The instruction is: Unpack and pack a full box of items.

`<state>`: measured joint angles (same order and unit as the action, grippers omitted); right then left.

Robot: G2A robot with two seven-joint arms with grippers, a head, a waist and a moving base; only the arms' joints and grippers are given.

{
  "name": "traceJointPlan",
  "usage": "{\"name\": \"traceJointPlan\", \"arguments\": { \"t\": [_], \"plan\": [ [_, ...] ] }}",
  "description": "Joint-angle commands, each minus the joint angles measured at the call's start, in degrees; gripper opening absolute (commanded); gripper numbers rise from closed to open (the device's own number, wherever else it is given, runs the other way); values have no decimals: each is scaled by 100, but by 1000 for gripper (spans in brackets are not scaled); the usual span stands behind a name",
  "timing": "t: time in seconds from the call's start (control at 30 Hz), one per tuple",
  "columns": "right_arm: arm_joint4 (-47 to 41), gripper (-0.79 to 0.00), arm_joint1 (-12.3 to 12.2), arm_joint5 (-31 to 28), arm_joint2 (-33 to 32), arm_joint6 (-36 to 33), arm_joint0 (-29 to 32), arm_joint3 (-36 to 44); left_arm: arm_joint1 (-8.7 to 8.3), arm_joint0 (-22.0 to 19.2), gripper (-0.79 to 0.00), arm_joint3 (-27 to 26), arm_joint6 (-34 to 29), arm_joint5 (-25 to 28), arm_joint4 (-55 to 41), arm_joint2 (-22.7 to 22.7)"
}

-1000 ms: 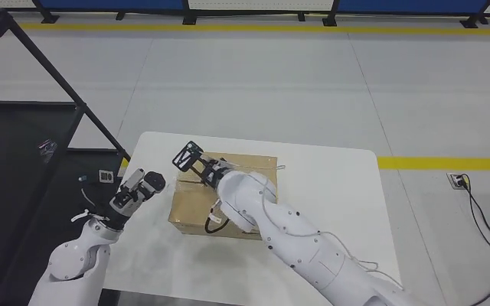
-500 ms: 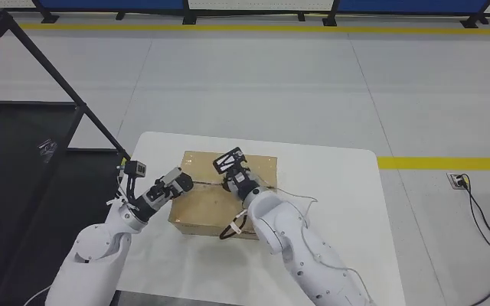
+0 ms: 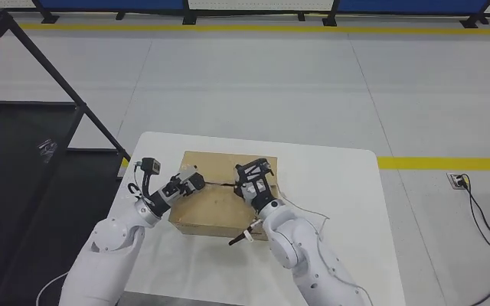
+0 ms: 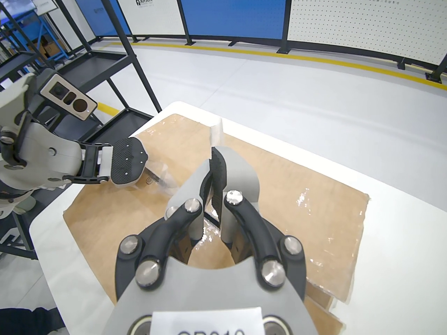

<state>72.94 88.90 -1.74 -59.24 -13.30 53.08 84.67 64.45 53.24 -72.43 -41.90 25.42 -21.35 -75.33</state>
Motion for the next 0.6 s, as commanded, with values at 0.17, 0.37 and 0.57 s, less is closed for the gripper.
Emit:
{"name": "traceJointPlan", "arguments": {
  "t": [0.17,0.37,0.57],
  "plan": [
    [-28,-785,-9,-39,-67,103,118,54,21,-60,0,116,16,38,29,60],
    [1,-785,-10,16,-98,174,186,127,15,-59,0,167,-19,46,12,12],
    [73,-785,-13,124,-118,219,311,242,13,-56,0,187,-49,42,-8,-17]
  ]
}}
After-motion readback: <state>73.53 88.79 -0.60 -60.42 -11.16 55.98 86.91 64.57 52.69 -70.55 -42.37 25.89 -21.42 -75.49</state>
